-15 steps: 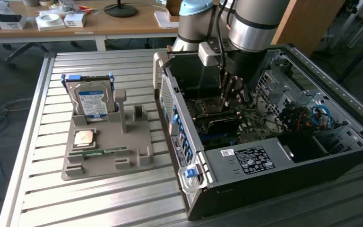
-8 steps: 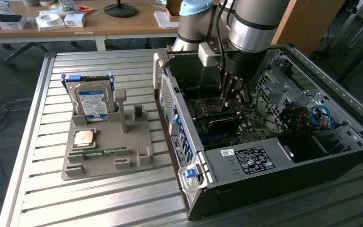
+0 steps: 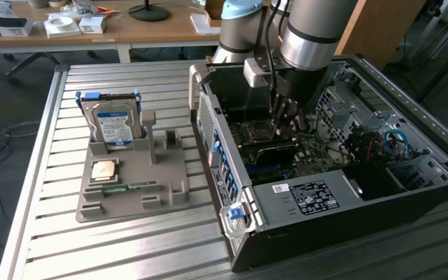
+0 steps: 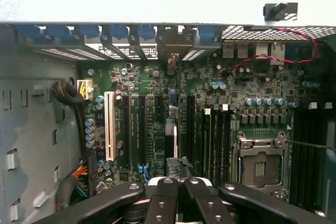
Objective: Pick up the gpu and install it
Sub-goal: 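Press down on the gpu until it lock into place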
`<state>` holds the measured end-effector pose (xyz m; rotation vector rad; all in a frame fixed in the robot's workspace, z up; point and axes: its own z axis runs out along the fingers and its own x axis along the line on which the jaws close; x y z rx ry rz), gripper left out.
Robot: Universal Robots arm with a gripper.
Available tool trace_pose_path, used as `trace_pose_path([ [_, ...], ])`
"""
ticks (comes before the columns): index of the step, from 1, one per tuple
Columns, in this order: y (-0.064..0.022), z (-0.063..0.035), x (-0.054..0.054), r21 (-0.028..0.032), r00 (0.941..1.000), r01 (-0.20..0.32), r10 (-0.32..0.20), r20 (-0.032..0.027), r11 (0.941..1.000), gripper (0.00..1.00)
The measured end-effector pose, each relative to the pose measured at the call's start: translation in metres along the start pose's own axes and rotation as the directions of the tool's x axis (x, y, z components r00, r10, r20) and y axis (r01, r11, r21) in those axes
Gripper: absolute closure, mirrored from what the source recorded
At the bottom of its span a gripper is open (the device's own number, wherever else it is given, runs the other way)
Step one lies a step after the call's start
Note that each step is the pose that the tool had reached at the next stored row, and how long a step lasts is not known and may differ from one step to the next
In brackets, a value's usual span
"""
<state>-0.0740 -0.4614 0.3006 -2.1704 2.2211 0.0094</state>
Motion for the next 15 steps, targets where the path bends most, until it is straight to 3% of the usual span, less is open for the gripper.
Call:
trace_pose_path([
  [6, 0.0001, 0.0063, 0.0002, 0.0001, 1.0000, 0.000, 0.000, 0.0000, 1.0000, 0.89],
  [15, 0.0003, 0.0066, -0.0022, 0.0001, 1.0000, 0.000, 0.000, 0.0000, 1.0000, 0.89],
])
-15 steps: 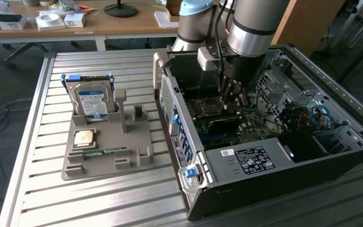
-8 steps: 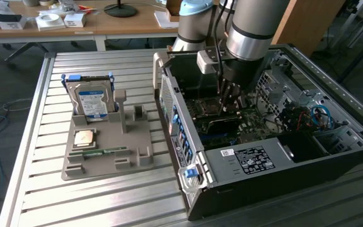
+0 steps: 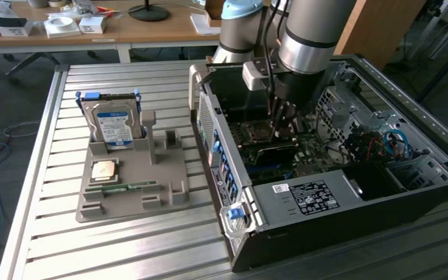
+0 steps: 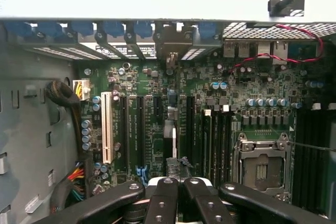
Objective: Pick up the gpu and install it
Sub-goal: 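Press down on the gpu until it lock into place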
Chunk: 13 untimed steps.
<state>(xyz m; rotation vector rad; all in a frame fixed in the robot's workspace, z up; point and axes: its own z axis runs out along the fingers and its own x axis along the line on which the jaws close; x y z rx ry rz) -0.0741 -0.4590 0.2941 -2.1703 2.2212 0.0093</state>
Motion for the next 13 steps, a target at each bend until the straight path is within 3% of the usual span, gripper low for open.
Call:
trace_pose_path([
  [7, 0.0003, 0.0003, -0.0030, 0.0000, 1.0000, 0.000, 0.000, -0.0001, 1.0000, 0.89],
  [13, 0.0055, 0.0013, -0.0062, 0.0000, 1.0000, 0.000, 0.000, 0.0000, 1.0000, 0.89],
])
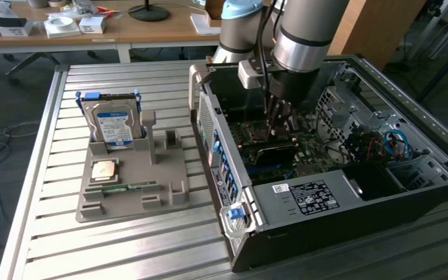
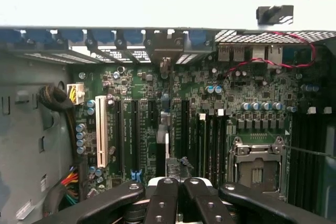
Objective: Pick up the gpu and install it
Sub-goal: 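Press down on the gpu until it lock into place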
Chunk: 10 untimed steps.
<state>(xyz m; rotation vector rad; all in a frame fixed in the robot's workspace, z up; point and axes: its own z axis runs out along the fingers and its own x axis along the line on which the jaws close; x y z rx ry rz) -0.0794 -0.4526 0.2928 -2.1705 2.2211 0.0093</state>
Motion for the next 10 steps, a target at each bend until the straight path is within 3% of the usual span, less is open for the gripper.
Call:
trace_pose_path([
  [5, 0.0038, 0.0006, -0.002, -0.0001, 1.0000, 0.000, 0.000, -0.0007, 1.0000, 0.89],
  [7, 0.0046, 0.0096, -0.002, 0.0001, 1.0000, 0.000, 0.000, -0.0041, 1.0000, 0.89],
  [10, 0.0047, 0.0116, -0.002, 0.0001, 1.0000, 0.000, 0.000, -0.0043, 1.0000, 0.89],
])
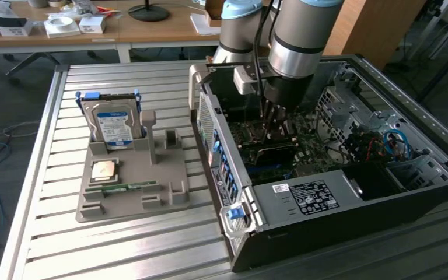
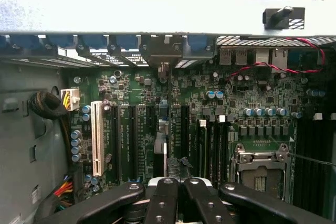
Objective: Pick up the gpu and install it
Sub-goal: 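Press down on the gpu until it lock into place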
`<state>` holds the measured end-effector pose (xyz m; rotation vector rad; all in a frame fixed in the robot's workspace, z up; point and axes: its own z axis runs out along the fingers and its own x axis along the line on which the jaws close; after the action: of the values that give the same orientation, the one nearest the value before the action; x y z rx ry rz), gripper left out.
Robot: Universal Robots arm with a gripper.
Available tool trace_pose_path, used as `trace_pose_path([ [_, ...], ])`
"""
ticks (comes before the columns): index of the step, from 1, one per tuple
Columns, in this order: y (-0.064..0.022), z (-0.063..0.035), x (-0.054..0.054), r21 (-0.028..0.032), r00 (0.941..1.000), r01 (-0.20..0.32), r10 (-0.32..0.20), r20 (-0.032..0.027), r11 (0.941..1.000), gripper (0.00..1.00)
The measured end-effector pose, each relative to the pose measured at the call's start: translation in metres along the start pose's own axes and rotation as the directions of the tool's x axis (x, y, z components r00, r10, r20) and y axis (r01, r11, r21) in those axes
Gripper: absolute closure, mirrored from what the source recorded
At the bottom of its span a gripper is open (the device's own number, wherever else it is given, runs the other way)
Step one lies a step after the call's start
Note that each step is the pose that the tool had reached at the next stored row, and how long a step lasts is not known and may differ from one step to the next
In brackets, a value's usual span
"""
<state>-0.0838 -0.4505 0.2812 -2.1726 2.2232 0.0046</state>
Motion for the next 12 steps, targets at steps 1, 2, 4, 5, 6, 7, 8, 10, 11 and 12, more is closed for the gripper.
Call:
trace_pose_path([
  [1, 0.0000, 0.0000, 0.0000, 0.0000, 1.0000, 0.000, 0.000, 0.0000, 1.0000, 0.89],
  [2, 0.0000, 0.0000, 0.0000, 0.0000, 1.0000, 0.000, 0.000, 0.0000, 1.0000, 0.89],
  [4, 0.0000, 0.0000, 0.0000, 0.0000, 1.0000, 0.000, 0.000, 0.0000, 1.0000, 0.89],
  [5, 0.0000, 0.0000, 0.0000, 0.0000, 1.0000, 0.000, 0.000, 0.0000, 1.0000, 0.89],
  [6, 0.0000, 0.0000, 0.0000, 0.0000, 1.0000, 0.000, 0.000, 0.0000, 1.0000, 0.89],
  [7, 0.0005, 0.0001, 0.0000, 0.0001, 1.0000, 0.000, 0.000, 0.0001, 1.0000, 0.89],
  [8, 0.0013, 0.0001, 0.0000, 0.0001, 1.0000, 0.000, 0.000, 0.0001, 1.0000, 0.89],
  [10, 0.0029, 0.0000, 0.0000, 0.0002, 1.0000, 0.000, 0.000, 0.0001, 1.0000, 0.89],
  [11, 0.0030, 0.0000, 0.0000, 0.0002, 1.0000, 0.000, 0.000, 0.0001, 1.0000, 0.89],
  [12, 0.0030, 0.0002, 0.0001, 0.0002, 1.0000, 0.000, 0.000, 0.0000, 1.0000, 0.89],
])
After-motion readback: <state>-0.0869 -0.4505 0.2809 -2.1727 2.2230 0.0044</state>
